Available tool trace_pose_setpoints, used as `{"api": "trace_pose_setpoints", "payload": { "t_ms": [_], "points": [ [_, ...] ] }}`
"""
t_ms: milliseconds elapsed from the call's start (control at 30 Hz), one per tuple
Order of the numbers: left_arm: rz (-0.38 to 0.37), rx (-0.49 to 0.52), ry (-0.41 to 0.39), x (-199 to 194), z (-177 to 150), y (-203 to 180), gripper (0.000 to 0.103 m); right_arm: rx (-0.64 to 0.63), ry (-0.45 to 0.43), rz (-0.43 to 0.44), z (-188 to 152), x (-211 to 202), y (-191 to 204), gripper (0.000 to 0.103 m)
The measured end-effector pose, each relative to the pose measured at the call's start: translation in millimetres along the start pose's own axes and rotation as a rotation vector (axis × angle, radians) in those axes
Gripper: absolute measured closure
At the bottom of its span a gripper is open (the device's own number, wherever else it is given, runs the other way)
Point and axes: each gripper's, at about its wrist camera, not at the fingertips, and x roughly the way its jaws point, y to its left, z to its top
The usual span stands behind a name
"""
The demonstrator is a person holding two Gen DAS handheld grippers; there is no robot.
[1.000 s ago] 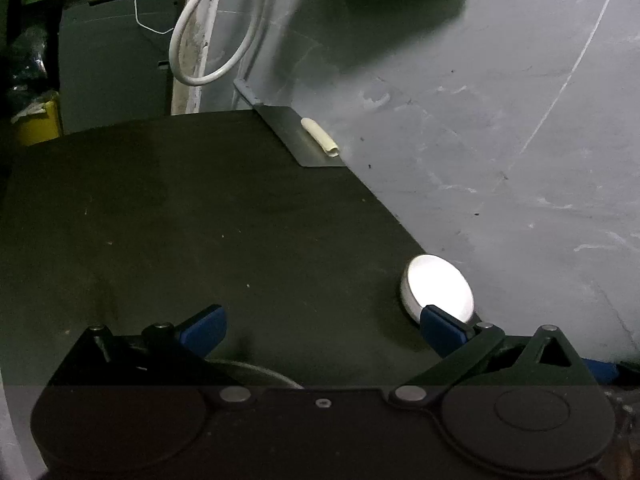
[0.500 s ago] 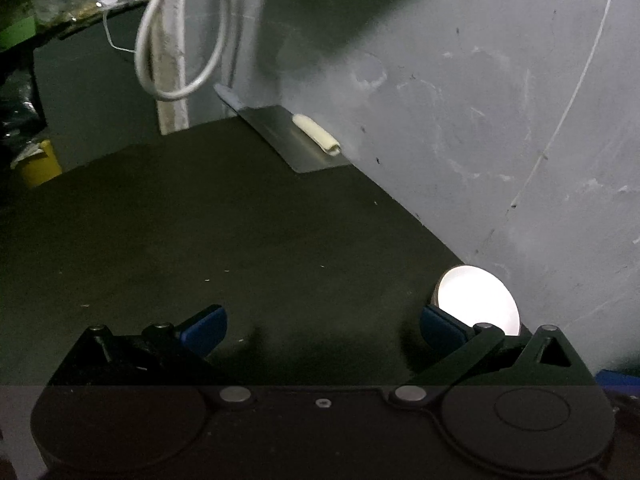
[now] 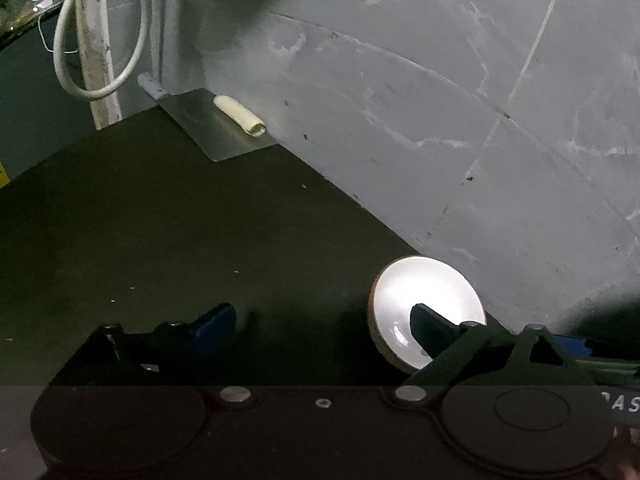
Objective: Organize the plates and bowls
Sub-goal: 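Pinch the rim of the white bowl with both grippers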
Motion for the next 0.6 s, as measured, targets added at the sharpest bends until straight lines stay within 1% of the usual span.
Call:
{"api": "trace_pose_setpoints", "payload": {
  "t_ms": [100,167,233,267,300,367,400,433,467,500,567,600],
  "points": [
    [-0.011,-0.004,0.012,2.0,0.4,-1.9,0.015,-0.005,0.008,0.009,1.1,6.8,1.5,0.042],
    [-0.023,-0.013,0.023,4.3,1.1,-2.5,0.020,-0.004,0.014,0.014,1.6,10.6,1.9,0.047],
    [-0.036,-0.020,0.037,8.2,2.2,-3.0,0.027,-0.001,0.016,0.027,2.4,13.7,2.1,0.049],
    [-0.041,-0.023,0.043,9.8,2.2,-3.5,0.029,-0.001,0.015,0.029,3.1,14.8,2.4,0.053],
    [-0.045,-0.026,0.049,11.2,2.5,-4.1,0.033,-0.005,0.014,0.027,4.5,16.8,3.1,0.055],
    [-0.062,-0.031,0.064,14.1,2.4,-4.9,0.044,-0.013,0.013,0.024,6.9,21.2,4.8,0.063],
    [-0.071,-0.033,0.071,15.7,2.2,-5.6,0.054,-0.015,0.011,0.026,7.8,22.3,5.3,0.065],
    [-0.073,-0.034,0.073,17.0,1.9,-6.4,0.060,-0.021,0.008,0.024,8.1,22.5,5.4,0.069],
    [-0.076,-0.032,0.075,18.5,1.5,-7.3,0.062,-0.028,0.004,0.022,8.3,22.3,5.4,0.072],
    [-0.082,-0.032,0.077,19.8,1.0,-7.8,0.066,-0.034,0.003,0.018,8.9,23.4,6.1,0.073],
    [-0.097,-0.039,0.080,22.1,-0.4,-8.0,0.073,-0.043,0.003,0.011,9.8,25.2,6.3,0.079],
    [-0.105,-0.042,0.080,22.8,-1.2,-8.2,0.078,-0.044,0.003,0.009,9.9,25.1,5.6,0.081]
  ]
}}
